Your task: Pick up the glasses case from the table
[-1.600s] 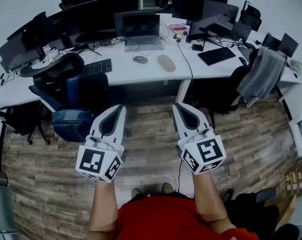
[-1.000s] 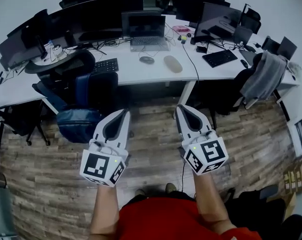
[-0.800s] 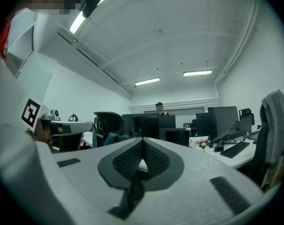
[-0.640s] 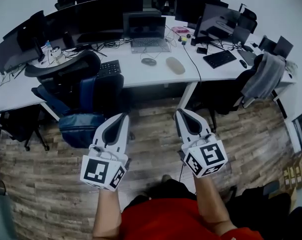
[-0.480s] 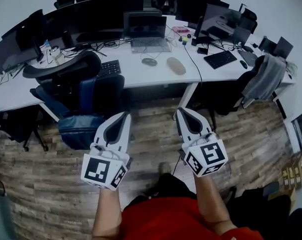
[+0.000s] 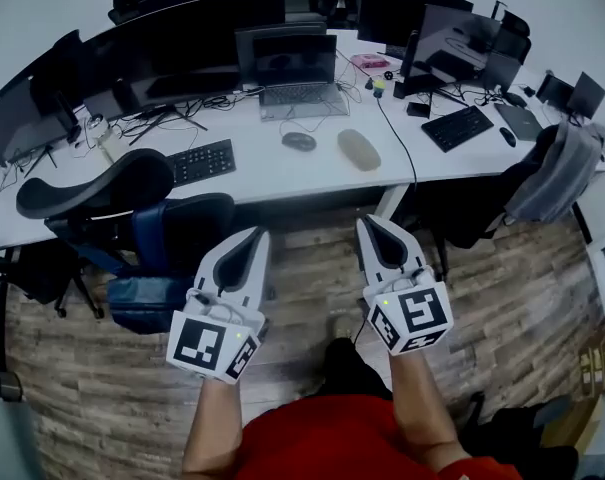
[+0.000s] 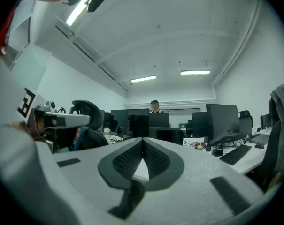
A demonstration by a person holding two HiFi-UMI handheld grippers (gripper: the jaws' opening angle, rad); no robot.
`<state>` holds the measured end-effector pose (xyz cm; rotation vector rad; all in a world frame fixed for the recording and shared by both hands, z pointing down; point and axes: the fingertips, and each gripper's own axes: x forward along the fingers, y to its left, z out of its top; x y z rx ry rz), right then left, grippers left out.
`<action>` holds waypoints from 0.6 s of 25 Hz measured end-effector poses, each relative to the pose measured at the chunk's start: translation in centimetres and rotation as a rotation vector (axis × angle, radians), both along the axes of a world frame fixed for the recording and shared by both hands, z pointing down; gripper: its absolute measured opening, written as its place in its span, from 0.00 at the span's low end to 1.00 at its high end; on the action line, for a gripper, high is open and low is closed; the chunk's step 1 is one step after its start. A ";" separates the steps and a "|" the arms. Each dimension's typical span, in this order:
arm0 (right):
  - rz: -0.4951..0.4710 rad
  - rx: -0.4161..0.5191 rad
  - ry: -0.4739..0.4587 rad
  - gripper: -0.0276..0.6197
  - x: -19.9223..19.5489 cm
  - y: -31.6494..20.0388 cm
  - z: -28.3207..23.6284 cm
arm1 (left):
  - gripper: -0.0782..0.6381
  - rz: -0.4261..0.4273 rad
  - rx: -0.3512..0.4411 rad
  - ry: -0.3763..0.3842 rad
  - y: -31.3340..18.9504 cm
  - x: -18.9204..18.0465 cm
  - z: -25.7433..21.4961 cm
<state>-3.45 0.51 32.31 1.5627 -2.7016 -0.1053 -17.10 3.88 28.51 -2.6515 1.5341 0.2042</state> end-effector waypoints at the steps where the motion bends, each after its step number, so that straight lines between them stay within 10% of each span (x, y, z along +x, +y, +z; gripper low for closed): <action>1: 0.003 0.003 0.006 0.05 0.8 -1.6 0.1 | 0.12 -0.007 0.000 -0.006 -1.7 0.5 0.0; 15: -0.050 -0.067 0.079 0.05 8.3 -22.3 4.0 | 0.12 -0.143 -0.053 -0.048 -23.7 6.0 3.0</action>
